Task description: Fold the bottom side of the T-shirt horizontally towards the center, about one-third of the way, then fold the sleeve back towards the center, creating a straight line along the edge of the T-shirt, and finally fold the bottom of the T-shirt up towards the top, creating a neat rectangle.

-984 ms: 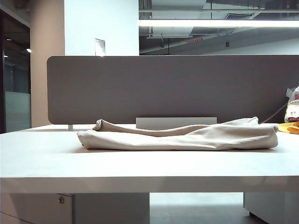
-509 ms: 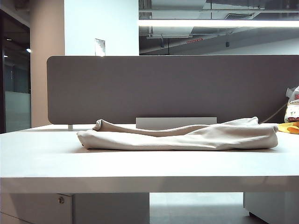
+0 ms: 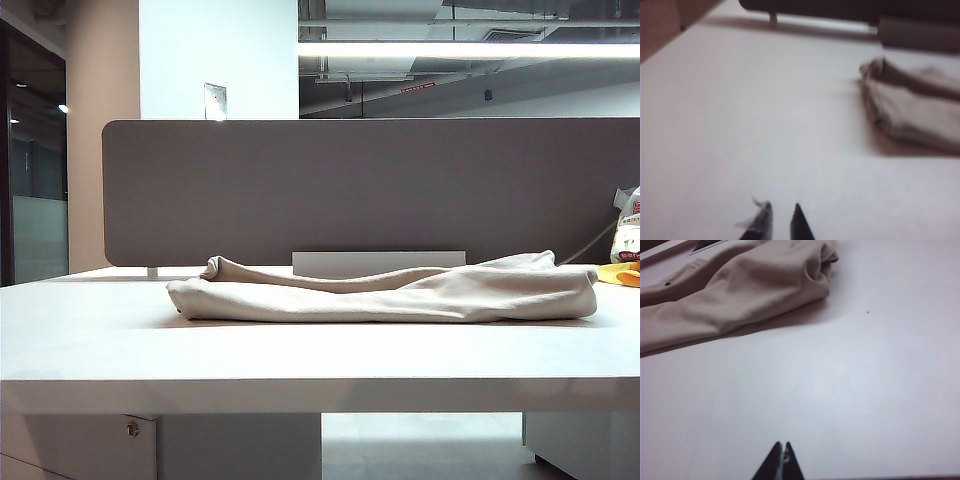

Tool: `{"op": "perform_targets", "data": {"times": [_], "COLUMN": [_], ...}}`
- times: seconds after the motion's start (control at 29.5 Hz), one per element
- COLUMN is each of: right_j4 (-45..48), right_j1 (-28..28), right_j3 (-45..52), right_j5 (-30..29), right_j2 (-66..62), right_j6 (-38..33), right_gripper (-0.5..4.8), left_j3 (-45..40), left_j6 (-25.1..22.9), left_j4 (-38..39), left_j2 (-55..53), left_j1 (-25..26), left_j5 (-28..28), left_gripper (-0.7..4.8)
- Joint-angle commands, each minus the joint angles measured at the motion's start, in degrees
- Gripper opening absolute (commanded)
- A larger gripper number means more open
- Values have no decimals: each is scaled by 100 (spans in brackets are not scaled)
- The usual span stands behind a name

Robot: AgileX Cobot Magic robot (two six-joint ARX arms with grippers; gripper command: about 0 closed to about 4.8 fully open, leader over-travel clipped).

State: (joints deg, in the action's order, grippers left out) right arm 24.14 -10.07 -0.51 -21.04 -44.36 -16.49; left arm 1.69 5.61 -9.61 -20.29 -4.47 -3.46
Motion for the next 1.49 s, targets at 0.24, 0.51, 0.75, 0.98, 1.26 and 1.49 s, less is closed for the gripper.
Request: {"op": "perform_targets", "data": {"times": [0.24,0.51,0.75,0.98,1.26,1.49], "right_j4": [98,98,98,98,98,98], "right_j1": [0,0,0,0,0,0], "right_j3": [24,24,24,24,24,24], "right_j5": [-7,-7,-7,-4,-7,-7], "right_j2": [2,2,2,-4,-4,-7], "right_j6": [4,4,4,4,4,4], "right_gripper": [-6,-6,-6,-6,-6,-6], "left_j3": [-129,-129,-129,-129,-129,-129], "left_j6": [-254,-361,-369,-365,-365,-365], "left_j4": [1211,1777,2028,2006,2009,2006], "left_j2": [1408,2035,2013,2013,2013,2013], "left_j1": [599,599,610,619,619,619], "left_j5": [625,605,577,586,586,586], "left_gripper": [52,53,52,53,52,52]}}
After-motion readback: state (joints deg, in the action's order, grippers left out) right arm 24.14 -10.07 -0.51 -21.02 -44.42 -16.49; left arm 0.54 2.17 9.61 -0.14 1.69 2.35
